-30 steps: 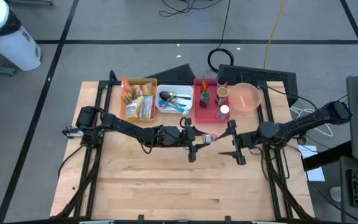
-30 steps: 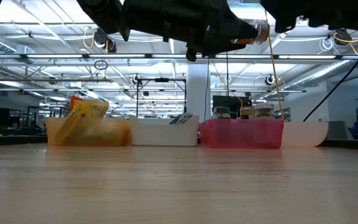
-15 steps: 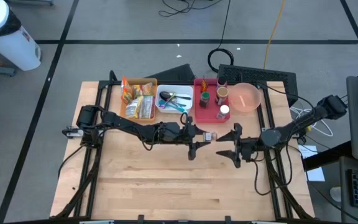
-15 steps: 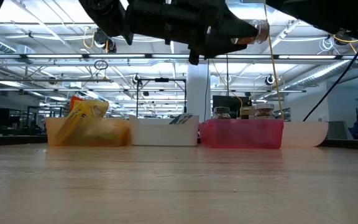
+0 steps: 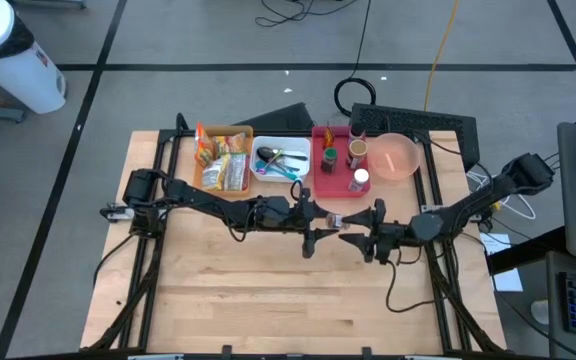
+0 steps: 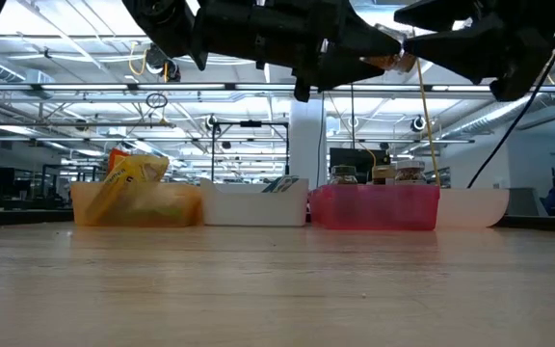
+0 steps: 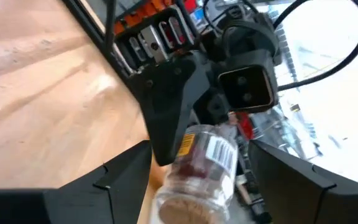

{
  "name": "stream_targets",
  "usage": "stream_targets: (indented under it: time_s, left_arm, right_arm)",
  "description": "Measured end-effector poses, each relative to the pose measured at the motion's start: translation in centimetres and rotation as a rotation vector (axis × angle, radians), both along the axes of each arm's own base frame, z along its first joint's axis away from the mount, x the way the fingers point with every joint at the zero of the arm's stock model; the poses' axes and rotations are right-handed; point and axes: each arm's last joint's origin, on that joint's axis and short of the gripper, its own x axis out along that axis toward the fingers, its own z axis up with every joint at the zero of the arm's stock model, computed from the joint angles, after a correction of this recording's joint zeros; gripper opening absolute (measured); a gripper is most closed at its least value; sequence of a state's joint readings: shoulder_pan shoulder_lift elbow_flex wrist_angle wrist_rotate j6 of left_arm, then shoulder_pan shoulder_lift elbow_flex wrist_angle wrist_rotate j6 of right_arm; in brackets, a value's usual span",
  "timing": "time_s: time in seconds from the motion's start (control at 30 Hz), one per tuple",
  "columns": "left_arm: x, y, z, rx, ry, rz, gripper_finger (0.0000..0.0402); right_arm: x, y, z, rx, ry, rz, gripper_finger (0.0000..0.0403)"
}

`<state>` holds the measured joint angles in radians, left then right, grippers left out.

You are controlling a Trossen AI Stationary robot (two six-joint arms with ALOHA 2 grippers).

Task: Pick & Place Food Item
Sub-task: Put the brown seasoning bottle into the red bin

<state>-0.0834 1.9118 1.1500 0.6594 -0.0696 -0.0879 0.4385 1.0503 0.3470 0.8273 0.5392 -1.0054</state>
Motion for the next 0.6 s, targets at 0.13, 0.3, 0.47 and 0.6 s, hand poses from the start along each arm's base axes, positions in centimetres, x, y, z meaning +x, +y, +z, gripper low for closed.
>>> stream_targets:
  time_s: [0.13,0.3,0.47,0.6]
  left_arm:
    - [0.0,0.0,0.0,-0.002,0.000,-0.001,0.0181]
    - [0.0,0.1,-0.1,-0.003,0.007,0.004,0.0178]
    - [0.0,-0.1,0.1,-0.007,-0.015,-0.024,0.0185]
    - [0.0,-0.1,0.3,-0.011,-0.038,-0.049,0.0179]
  right_arm:
    - [0.4,0.1,-0.3,-0.059,0.001,-0.020,0.0263]
    - [1.1,-0.7,-1.0,-0.066,0.031,-0.080,0.0263]
    - [1.7,-1.5,-1.5,-0.066,0.045,-0.133,0.0263]
    - [1.8,-1.8,-1.5,-0.059,0.045,-0.150,0.0258]
